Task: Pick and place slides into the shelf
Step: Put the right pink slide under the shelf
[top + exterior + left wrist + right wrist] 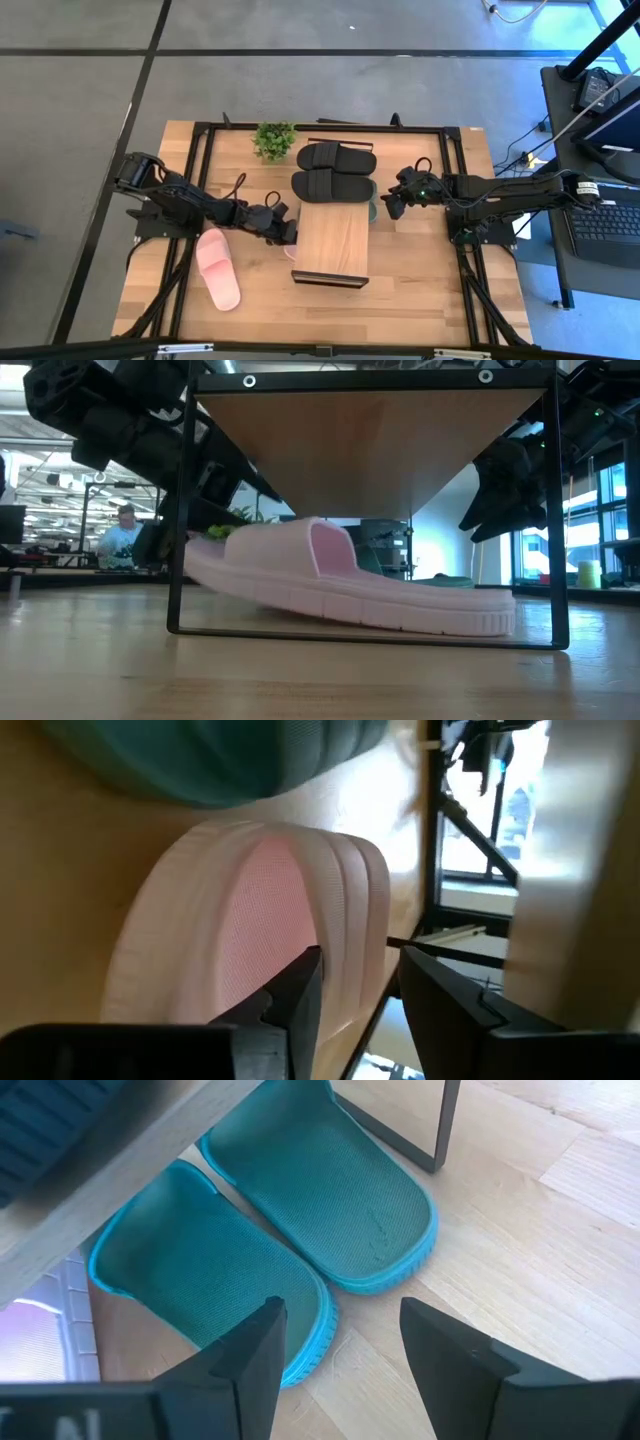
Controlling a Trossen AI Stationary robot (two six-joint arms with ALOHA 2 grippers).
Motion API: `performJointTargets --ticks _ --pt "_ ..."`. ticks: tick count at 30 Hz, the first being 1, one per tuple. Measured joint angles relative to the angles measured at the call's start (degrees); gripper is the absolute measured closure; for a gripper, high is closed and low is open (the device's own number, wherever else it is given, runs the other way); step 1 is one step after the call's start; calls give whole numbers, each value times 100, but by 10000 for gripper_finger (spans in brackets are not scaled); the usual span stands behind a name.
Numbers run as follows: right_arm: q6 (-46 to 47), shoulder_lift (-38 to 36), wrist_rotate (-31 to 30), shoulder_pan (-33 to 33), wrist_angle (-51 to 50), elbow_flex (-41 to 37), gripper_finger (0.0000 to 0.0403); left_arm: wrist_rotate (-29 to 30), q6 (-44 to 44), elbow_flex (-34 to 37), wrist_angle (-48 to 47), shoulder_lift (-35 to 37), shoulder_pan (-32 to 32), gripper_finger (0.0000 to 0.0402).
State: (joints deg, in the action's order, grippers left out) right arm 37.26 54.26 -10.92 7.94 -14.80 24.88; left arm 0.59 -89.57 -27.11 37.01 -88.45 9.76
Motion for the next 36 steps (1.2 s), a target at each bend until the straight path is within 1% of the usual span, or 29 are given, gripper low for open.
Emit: performJointTargets --ticks 8,13,22,28,30,34,36 --pt "18 0 0 2 1 0 204 -467 163 0 -44 88 -63 274" --pt "20 0 0 0 1 0 204 -479 306 0 -151 90 -59 274" --pt "153 0 0 1 -1 0 204 -463 589 0 -812 93 22 274" --pt "173 0 25 2 0 0 204 -465 1018 0 -830 259 17 274" --pt "175 0 104 0 10 0 204 -615 1282 0 -852 427 18 274" --pt "167 0 654 -14 49 0 204 -1341 2182 0 -1110 829 68 274" --pt "166 0 935 -109 127 0 204 -1548 2687 0 -1264 1009 183 274"
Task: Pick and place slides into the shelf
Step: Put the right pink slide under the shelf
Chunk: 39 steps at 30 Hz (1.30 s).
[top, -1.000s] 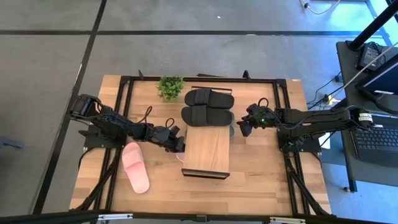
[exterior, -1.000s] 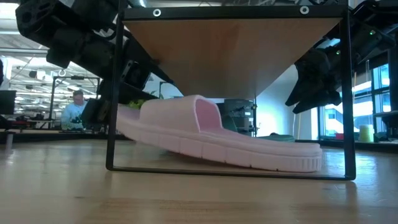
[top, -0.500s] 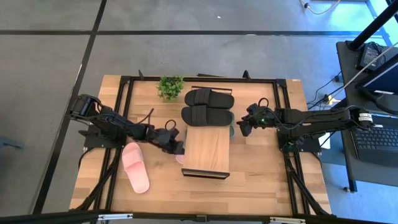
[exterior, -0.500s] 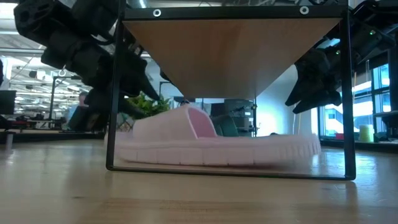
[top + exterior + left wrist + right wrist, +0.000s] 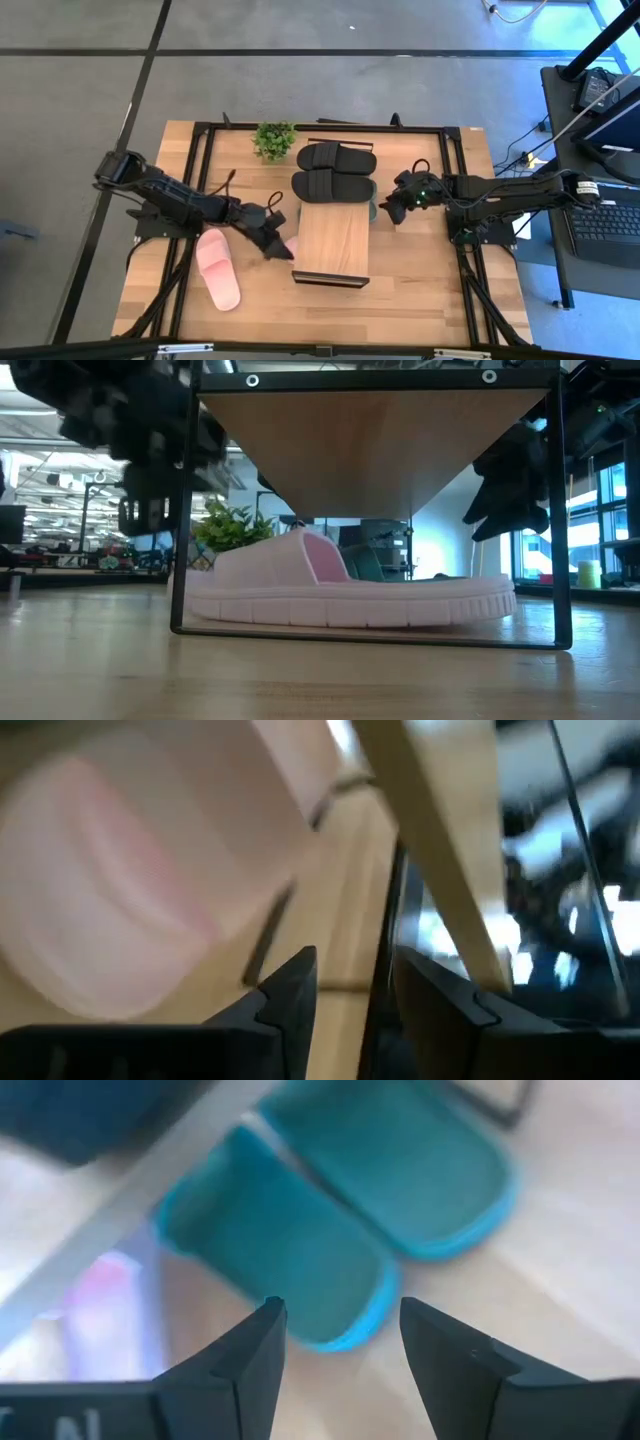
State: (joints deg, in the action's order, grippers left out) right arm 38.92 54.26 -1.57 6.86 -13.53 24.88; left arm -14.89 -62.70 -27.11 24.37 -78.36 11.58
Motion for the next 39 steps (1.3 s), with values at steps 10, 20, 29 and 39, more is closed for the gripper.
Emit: performJointTargets --ticks 10,20,29,39 --pt "109 133 132 -1400 695 0 204 737 1286 4 -1215 74 626 274" --pt "438 445 131 -2072 686 0 204 1211 1724 2 -1144 -80 1140 274" --pt "579 933 124 -2103 1344 0 204 1362 1695 -86 -157 -1128 1387 274" --pt "883 1256 193 -2105 1513 0 204 2153 1673 -653 -188 -1865 1139 274"
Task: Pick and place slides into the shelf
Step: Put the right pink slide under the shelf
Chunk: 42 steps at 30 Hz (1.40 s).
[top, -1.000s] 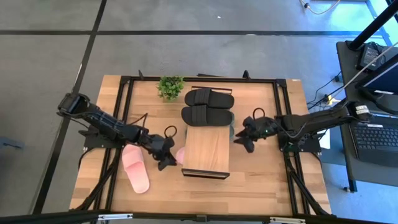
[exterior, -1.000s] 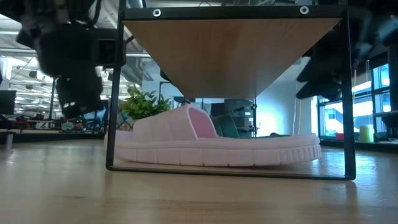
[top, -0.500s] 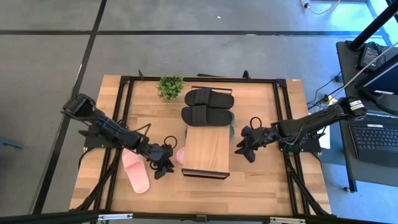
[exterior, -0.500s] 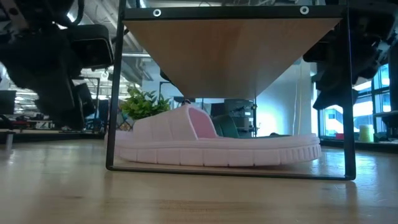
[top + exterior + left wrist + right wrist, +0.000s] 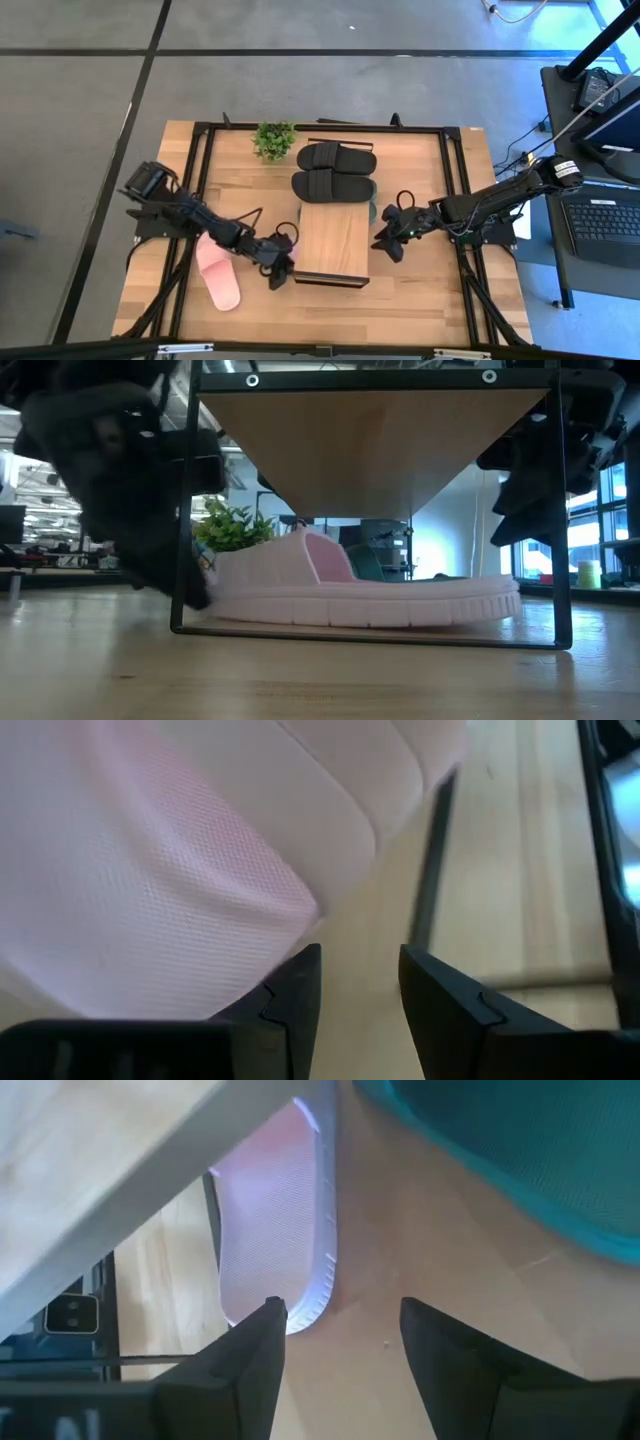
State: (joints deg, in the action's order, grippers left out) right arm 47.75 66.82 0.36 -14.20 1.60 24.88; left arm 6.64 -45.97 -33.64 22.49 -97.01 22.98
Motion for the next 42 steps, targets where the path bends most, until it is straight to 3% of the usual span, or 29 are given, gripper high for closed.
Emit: performJointTargets --ticks 18,25,38,42 --pt "-25 1 119 0 -8 0 204 530 -191 -243 -95 -39 -532 274" --pt "-313 -1 848 -271 885 0 204 347 -191 -245 -95 -39 -526 274" --pt "93 620 55 -1026 909 2 204 277 -188 -250 76 -39 -418 274" --pt "-897 838 -376 -1337 936 25 204 268 -188 -250 77 -39 -415 274"
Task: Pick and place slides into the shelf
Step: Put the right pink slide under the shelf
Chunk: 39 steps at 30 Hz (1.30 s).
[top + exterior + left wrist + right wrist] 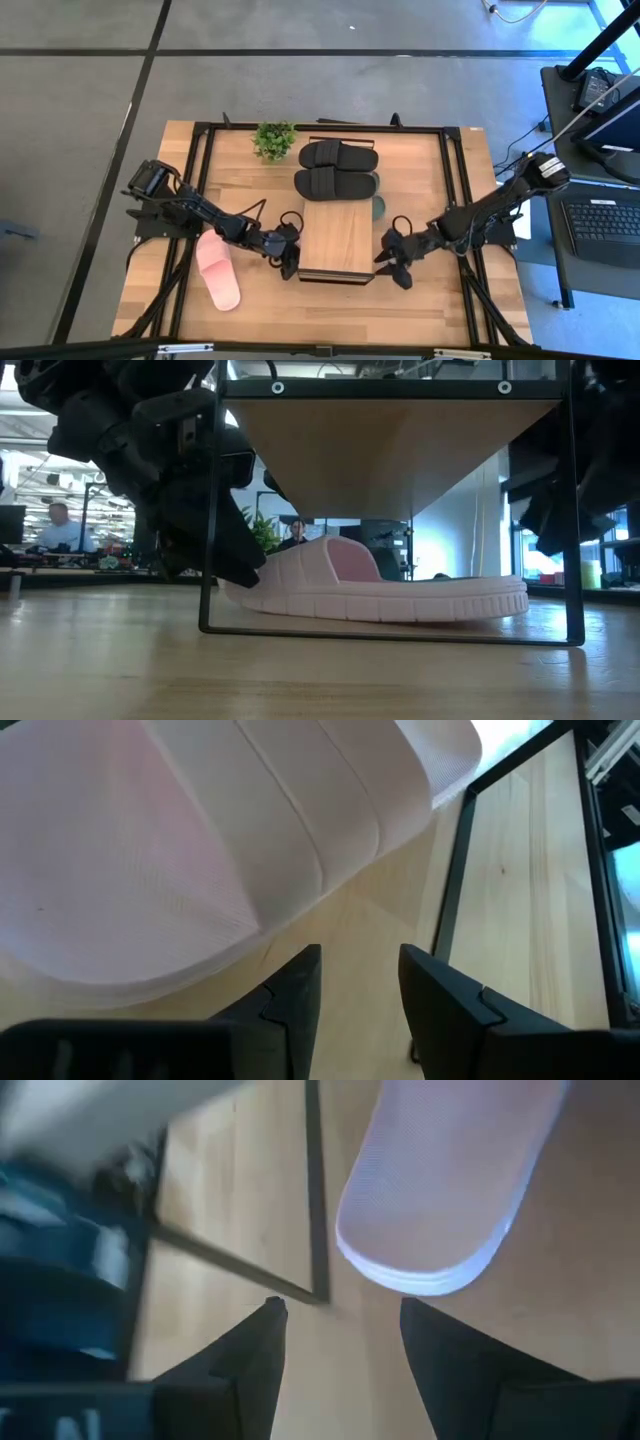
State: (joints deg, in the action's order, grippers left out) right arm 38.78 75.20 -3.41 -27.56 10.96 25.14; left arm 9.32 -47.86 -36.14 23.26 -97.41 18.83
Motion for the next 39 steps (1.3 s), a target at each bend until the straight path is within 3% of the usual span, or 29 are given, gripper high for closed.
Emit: performJointTargets --ticks 4,7,15,23,30,39 --pt "-1151 182 -612 -124 15 102 204 0 0 0 -1 0 0 274" --pt "-1696 285 -630 -126 21 123 204 -2 0 0 -3 0 0 274" --pt "-1513 319 -605 -124 54 128 204 0 0 0 -8 0 0 274" --pt "-2276 319 -1109 -118 74 128 204 0 0 0 -10 0 0 274" --pt "-3026 448 -946 -151 224 130 204 0 0 0 -10 1 0 274" --pt "-3941 1132 -993 -152 173 516 206 -1 0 0 -38 2 13 274"
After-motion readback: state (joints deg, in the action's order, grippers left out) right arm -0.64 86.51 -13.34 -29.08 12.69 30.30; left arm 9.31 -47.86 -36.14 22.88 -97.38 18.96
